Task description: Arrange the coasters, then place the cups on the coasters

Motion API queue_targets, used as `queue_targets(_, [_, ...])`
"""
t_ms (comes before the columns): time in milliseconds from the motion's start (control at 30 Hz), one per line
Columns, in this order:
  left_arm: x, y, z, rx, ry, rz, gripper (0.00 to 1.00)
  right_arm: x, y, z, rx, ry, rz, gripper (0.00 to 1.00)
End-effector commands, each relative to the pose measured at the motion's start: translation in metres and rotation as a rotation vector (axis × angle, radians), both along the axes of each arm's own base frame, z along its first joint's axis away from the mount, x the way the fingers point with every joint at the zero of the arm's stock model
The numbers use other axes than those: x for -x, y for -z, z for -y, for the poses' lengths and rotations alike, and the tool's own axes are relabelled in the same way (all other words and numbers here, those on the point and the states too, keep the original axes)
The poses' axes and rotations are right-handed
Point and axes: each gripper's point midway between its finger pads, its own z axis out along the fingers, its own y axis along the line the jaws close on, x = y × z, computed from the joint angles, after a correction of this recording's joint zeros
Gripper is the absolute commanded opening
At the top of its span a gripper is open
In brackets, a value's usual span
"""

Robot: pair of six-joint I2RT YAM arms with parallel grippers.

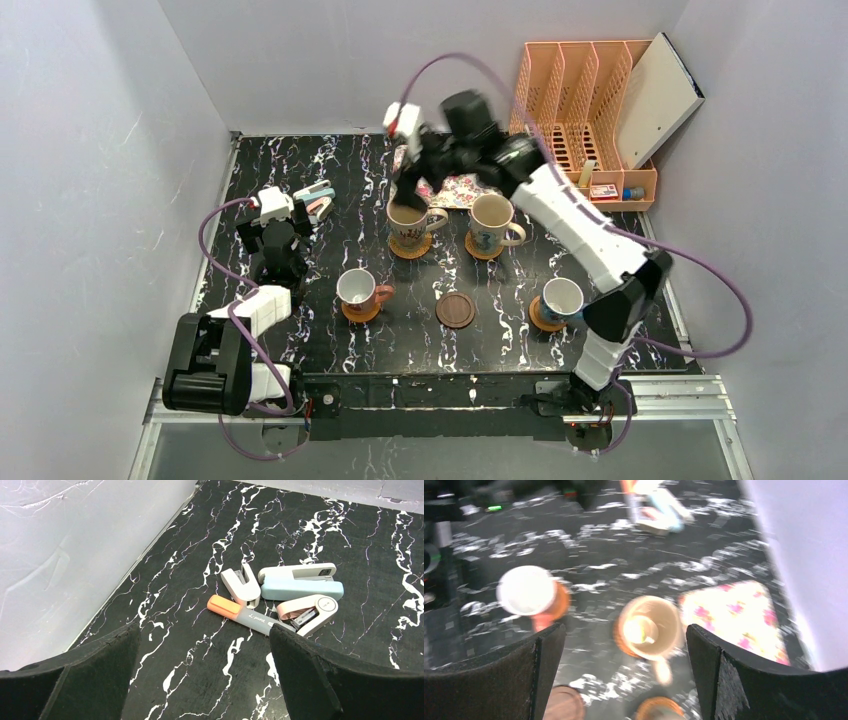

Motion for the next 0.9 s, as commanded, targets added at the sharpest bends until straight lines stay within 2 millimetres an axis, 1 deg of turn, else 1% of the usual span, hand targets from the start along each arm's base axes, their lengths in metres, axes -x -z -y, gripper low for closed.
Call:
queue_targets(0, [-0.004,-0.007,-0.003,0.015,-0.012,0.032,0.98,-0.077,-0.052,0.077,-0.057,0.261,0.130,0.98])
queue_targets(67, [-0.005,-0.006,-0.002,0.013,-0.010,0.029,0.98,-0.106,-0.058,0.108,-0.067,0.351,0.158,0.98])
queue_targets(167, [-0.005,-0.005,-0.001,0.014,0.000,0.026,0.98,-0.144,-0.049,0.149,-0.059,0.462,0.179,0.98])
queue_targets(300, [-0.006,-0.004,0.001,0.014,0.011,0.023,0.98,-0.192,-0.022,0.196,-0.039,0.584,0.138,0.98])
queue_targets(400, [-0.007,-0.002,0.002,0.014,0.021,0.017,0.98,-0.224,0.004,0.223,-0.016,0.654,0.100,0.98])
queue_targets(467, [-0.008,-0.001,0.003,0.014,0.029,0.015,0.98,-0.239,0.022,0.231,0.011,0.670,0.088,0.97])
queue_targets(600, [-0.009,0.002,0.005,0.011,0.041,0.005,0.98,-0.266,0.066,0.239,0.083,0.701,0.065,0.96])
queue_targets(700, [-0.009,0.004,0.006,0.011,0.048,-0.001,0.98,-0.281,0.096,0.242,0.124,0.719,0.043,0.94])
queue_targets(867, [-0.011,0.007,0.009,0.014,0.062,-0.007,0.98,-0.297,0.133,0.249,0.180,0.737,0.017,0.93])
